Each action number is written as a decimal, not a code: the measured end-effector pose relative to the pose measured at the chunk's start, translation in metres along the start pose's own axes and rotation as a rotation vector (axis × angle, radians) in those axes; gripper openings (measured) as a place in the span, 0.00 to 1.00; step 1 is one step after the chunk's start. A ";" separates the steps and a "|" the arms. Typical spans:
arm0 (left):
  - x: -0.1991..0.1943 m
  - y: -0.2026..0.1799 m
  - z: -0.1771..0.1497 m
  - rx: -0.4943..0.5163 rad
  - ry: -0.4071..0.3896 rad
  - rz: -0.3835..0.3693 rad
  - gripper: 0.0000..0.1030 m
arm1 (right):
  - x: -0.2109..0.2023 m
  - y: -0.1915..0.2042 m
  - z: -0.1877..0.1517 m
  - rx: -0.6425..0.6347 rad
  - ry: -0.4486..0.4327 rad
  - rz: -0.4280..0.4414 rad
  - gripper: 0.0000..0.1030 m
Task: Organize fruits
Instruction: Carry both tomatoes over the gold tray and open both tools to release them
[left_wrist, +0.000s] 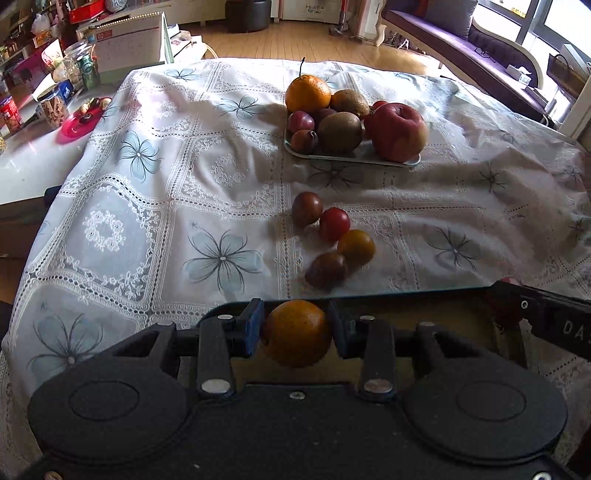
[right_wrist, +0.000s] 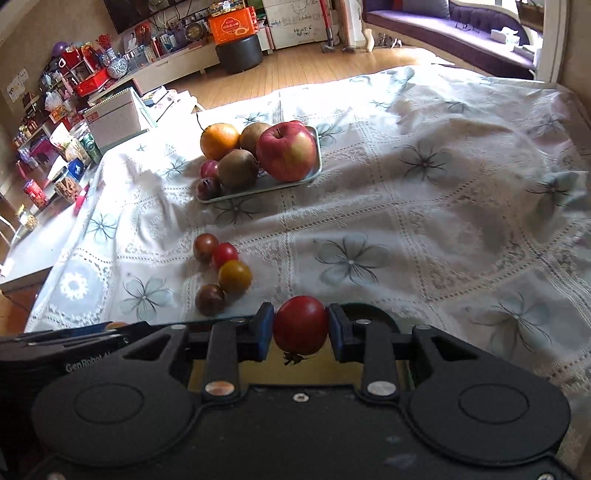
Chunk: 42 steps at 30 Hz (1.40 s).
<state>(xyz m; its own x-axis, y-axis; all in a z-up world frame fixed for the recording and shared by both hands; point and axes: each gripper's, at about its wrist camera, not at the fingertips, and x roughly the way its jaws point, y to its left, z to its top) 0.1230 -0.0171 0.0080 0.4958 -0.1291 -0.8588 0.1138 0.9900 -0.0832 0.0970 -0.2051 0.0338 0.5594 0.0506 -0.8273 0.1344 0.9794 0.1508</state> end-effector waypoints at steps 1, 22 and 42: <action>-0.002 -0.002 -0.005 0.007 -0.004 -0.002 0.45 | -0.004 0.000 -0.008 -0.002 -0.012 -0.006 0.32; 0.008 -0.021 -0.064 -0.005 0.027 0.055 0.45 | -0.006 -0.004 -0.064 0.018 0.045 -0.032 0.32; 0.017 -0.022 -0.067 -0.001 0.071 0.049 0.45 | -0.002 0.001 -0.070 -0.001 0.062 -0.028 0.32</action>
<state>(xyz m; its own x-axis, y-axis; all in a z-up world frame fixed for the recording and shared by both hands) 0.0709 -0.0373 -0.0391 0.4387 -0.0759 -0.8954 0.0898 0.9951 -0.0403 0.0393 -0.1904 -0.0020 0.5036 0.0352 -0.8632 0.1488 0.9807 0.1268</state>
